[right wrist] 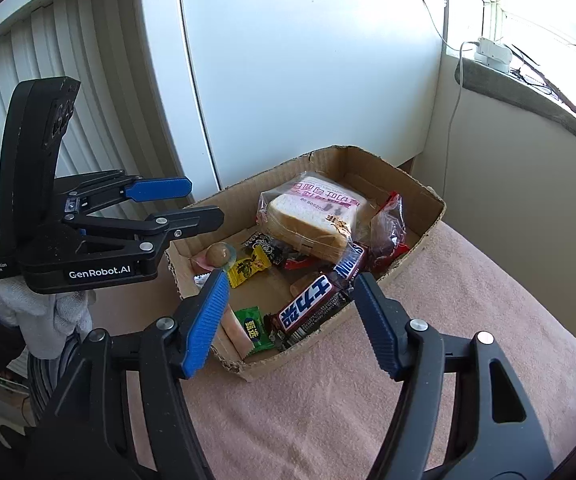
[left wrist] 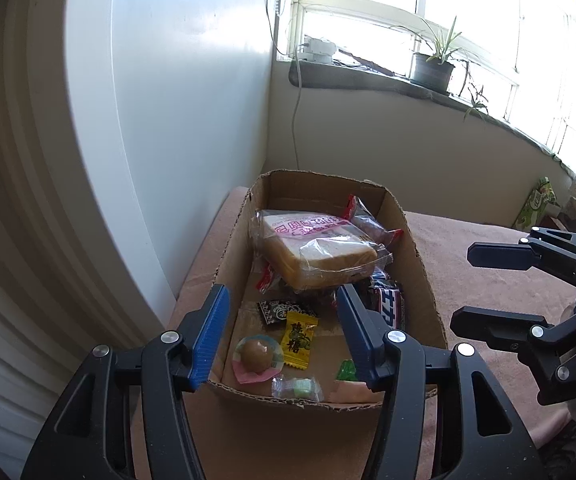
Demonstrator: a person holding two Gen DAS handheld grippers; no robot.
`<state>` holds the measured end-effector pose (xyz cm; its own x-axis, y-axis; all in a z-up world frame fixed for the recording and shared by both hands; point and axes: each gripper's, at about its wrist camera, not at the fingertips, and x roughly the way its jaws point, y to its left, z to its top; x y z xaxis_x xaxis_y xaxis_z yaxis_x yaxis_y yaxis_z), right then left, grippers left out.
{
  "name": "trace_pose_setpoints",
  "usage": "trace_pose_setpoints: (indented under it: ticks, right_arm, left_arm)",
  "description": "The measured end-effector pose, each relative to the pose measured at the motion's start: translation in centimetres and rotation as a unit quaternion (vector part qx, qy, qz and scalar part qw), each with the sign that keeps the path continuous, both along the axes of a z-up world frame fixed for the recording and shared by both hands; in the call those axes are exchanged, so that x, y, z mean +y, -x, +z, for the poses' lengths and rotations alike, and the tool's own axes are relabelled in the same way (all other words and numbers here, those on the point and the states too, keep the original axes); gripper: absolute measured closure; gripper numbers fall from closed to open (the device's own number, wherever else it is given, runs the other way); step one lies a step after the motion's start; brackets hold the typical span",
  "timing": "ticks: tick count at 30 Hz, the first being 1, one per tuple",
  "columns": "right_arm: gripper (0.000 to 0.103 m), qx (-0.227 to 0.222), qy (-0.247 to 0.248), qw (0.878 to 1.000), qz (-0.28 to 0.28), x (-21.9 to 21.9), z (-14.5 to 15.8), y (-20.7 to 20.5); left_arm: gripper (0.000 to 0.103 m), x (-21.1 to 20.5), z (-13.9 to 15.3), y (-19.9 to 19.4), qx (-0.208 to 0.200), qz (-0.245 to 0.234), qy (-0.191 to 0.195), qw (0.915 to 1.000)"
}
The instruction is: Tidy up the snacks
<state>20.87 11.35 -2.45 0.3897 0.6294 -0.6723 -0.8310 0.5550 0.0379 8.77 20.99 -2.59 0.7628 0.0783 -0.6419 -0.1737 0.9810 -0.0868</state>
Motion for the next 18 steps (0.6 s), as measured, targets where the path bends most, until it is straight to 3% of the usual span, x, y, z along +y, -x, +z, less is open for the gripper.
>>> trace_pose_setpoints:
  ticks: [3, 12, 18]
  right_arm:
    - [0.025, -0.006, -0.006, 1.000, -0.013, -1.0, 0.0, 0.4]
    - [0.014, -0.035, -0.020, 0.998, -0.052, -4.5, 0.5, 2.8]
    - [0.003, -0.035, -0.051, 0.994, -0.092, -7.5, 1.3, 4.1]
  left_arm:
    - [0.047, -0.5, 0.2, 1.0, -0.006, 0.005, -0.008, 0.9999]
    - [0.024, -2.6, 1.5, 4.7, -0.036, 0.028, -0.027, 0.9986]
    - [0.023, -3.7, 2.1, 7.4, -0.051, 0.049, -0.029, 0.9971]
